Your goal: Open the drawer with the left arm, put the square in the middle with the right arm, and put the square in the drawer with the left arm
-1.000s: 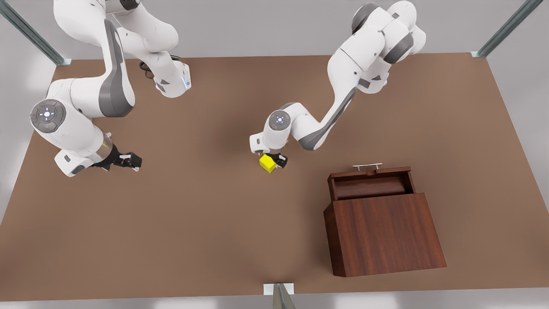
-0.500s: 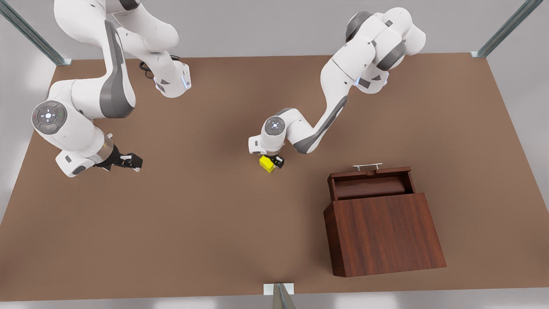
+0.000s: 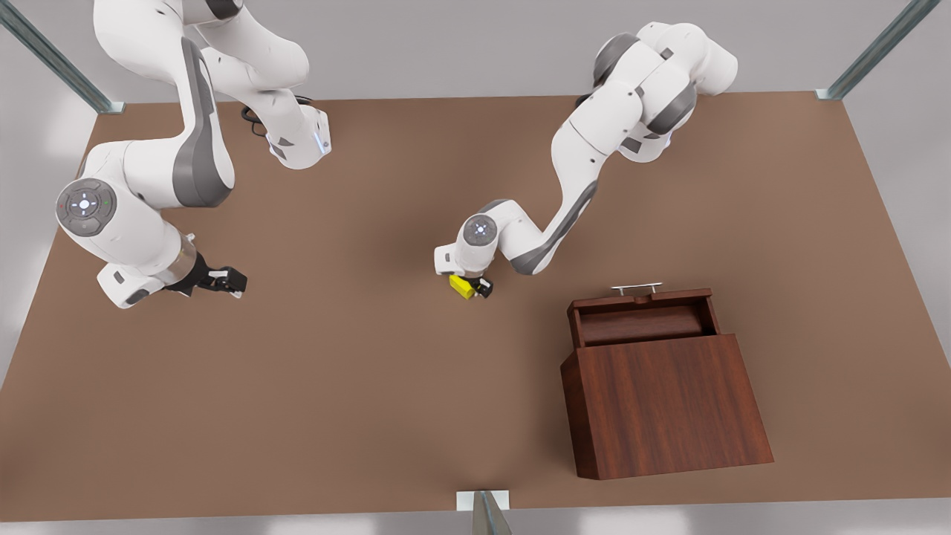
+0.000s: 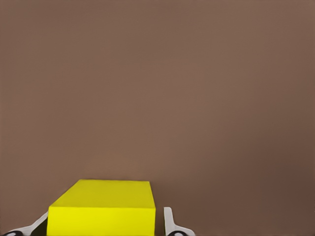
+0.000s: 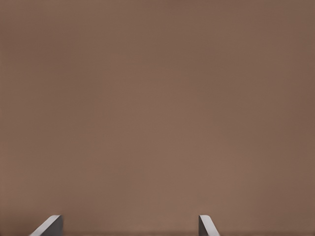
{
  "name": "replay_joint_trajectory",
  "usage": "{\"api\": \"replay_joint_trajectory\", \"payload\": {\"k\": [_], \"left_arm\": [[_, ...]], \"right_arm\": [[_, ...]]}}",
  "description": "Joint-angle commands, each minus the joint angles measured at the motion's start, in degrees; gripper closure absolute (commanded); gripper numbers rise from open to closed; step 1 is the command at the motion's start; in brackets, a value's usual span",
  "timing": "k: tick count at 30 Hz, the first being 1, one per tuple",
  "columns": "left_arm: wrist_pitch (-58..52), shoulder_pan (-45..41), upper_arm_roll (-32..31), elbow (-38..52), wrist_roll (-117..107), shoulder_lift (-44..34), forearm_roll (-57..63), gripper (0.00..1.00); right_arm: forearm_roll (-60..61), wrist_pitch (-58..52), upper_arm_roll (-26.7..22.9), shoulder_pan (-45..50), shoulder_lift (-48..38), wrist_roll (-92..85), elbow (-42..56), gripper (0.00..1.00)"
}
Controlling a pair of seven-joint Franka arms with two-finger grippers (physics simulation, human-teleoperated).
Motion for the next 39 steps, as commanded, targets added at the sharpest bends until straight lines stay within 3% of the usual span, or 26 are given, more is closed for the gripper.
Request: {"api": "replay_joint_trajectory", "payload": {"k": [1, 3, 17, 18, 21, 23, 26, 29, 31, 39], "left_arm": [[0.0, 0.0, -0.07, 0.05, -0.14, 0.01, 0.05, 0.22], [-0.09, -0.09, -0.07, 0.05, -0.23, 0.01, -0.04, 0.4], [-3.25, 0.35, 1.25, 0.4, -0.58, -2.54, -0.48, 0.4], [-5.96, 0.35, 1.51, 0.4, -0.67, -3.76, -0.57, 0.4], [-29.43, 0.79, 5.55, 0.67, -2.86, -16.33, -3.82, 0.39], [-42.27, 8.16, 5.82, 0.67, -6.29, -26.88, -4.17, 0.39], [-41.57, 24.24, 5.82, -2.93, -5.86, -33.47, -4.35, 0.39], [-36.57, 32.95, 5.73, -5.22, 0.56, -33.21, -4.35, 0.39], [-28.66, 33.75, 5.73, -10.93, 0.74, -33.13, -4.26, 0.39], [-22.15, 35.59, 5.82, -11.99, -1.11, -28.91, -4.52, 0.37]], "right_arm": [[0.0, 0.0, 0.0, 0.02, 0.0, 0.0, 0.0, 0.0], [0.0, 0.0, 0.0, 0.02, 0.0, 0.0, -0.09, 0.0], [0.0, -0.61, 0.0, -0.07, 0.26, 0.0, 0.44, 0.0], [0.0, -0.61, 0.0, 0.02, 0.26, 0.0, 0.44, 0.0], [0.09, -0.61, 0.0, 0.02, 0.26, 0.0, 0.26, 0.0], [0.0, -0.52, 0.0, 0.02, 0.35, 0.0, 0.26, 0.0], [0.0, -0.61, 0.0, 0.02, 0.35, 0.0, 0.35, 0.0], [0.09, -0.52, 0.0, 0.11, 0.35, 0.0, 0.53, 0.0], [0.0, -0.44, 0.0, 0.2, 0.44, 0.0, 0.44, 0.0], [0.0, -0.7, 0.0, 0.02, 0.35, 0.0, 0.53, 0.0]]}}
